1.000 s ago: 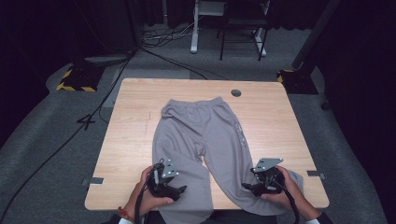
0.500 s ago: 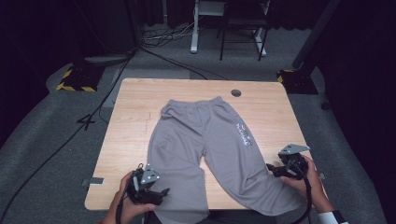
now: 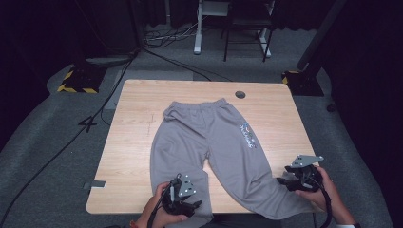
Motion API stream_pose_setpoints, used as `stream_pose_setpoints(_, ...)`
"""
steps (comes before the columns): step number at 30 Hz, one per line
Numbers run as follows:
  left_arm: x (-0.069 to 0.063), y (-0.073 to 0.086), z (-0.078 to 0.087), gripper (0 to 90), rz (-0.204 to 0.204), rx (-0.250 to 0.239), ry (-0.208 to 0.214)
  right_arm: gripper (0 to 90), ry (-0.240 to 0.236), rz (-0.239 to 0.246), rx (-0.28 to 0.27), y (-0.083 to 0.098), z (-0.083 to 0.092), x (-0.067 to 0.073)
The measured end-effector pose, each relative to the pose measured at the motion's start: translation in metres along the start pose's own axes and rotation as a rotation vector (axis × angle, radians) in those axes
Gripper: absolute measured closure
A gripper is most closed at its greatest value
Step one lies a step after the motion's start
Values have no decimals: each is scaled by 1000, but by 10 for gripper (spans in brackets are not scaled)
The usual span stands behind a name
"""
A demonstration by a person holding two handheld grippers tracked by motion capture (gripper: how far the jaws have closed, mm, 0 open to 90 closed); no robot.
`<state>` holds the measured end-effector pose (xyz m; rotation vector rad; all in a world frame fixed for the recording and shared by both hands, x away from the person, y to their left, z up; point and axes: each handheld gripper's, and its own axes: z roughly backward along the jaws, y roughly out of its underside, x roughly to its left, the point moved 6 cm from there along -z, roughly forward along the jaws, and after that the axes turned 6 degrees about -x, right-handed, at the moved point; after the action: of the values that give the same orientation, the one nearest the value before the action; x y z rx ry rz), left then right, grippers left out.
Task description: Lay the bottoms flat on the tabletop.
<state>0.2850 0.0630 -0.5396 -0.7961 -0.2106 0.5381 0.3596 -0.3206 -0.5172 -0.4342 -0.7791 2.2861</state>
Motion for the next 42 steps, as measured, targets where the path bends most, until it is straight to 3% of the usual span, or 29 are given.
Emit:
stream_pose_setpoints(2,-5,6,6,351,-1,-5,1,365,19,6,29,8,1,-2)
stream_pose_setpoints(7,-19,21,22,352,-9,5,29,413,-52,-32,54,28,13,5)
stream_pose_setpoints(9,-21,24,28,354,12,-4,73,397,-81,-20,84,35,19,15)
stream_pose_setpoints(10,-21,24,31,347,11,-18,75,379,-103,-10,102,38,22,22)
stream_pose_setpoints(11,-18,23,34,336,14,-34,55,379,-120,13,123,41,26,29)
stream_pose_setpoints(13,-8,17,40,307,49,-72,23,384,-190,44,155,44,34,46)
stream_pose_setpoints(15,5,10,45,287,97,-111,-12,384,-255,107,167,43,39,64)
stream_pose_setpoints(16,11,7,46,281,112,-118,-29,384,-270,143,155,39,40,72)
stream_pose_setpoints(18,21,3,46,268,114,-125,-68,384,-356,172,100,26,45,86)
stream_pose_setpoints(20,32,-1,43,281,128,-129,-62,377,-391,207,29,7,50,95)
stream_pose_setpoints(22,41,-3,38,276,95,-114,-95,397,-360,211,-19,-10,49,92)
stream_pose_setpoints(24,49,-5,31,275,86,-104,-115,418,-278,188,-58,-28,41,78)
stream_pose_setpoints(27,56,-8,21,273,65,-88,-110,426,-119,163,-43,-44,16,47)
stream_pose_setpoints(28,58,-10,16,273,56,-77,-90,421,-83,154,-32,-46,6,38)
stream_pose_setpoints(29,60,-10,14,263,46,-69,-97,425,-63,134,-18,-48,-8,26)
stream_pose_setpoints(32,64,-11,10,259,54,-65,-84,417,-86,85,0,-49,-30,14)
stream_pose_setpoints(36,70,-9,3,232,77,-48,-71,417,-65,69,37,-52,-55,1)
stream_pose_setpoints(38,72,-6,-2,214,81,-16,-66,426,-67,40,26,-56,-60,-4)
stream_pose_setpoints(39,72,-3,-5,195,78,4,-73,440,-58,38,28,-57,-61,-7)
stream_pose_setpoints(42,74,-3,-6,174,69,-5,-72,438,9,43,41,-64,-66,-19)
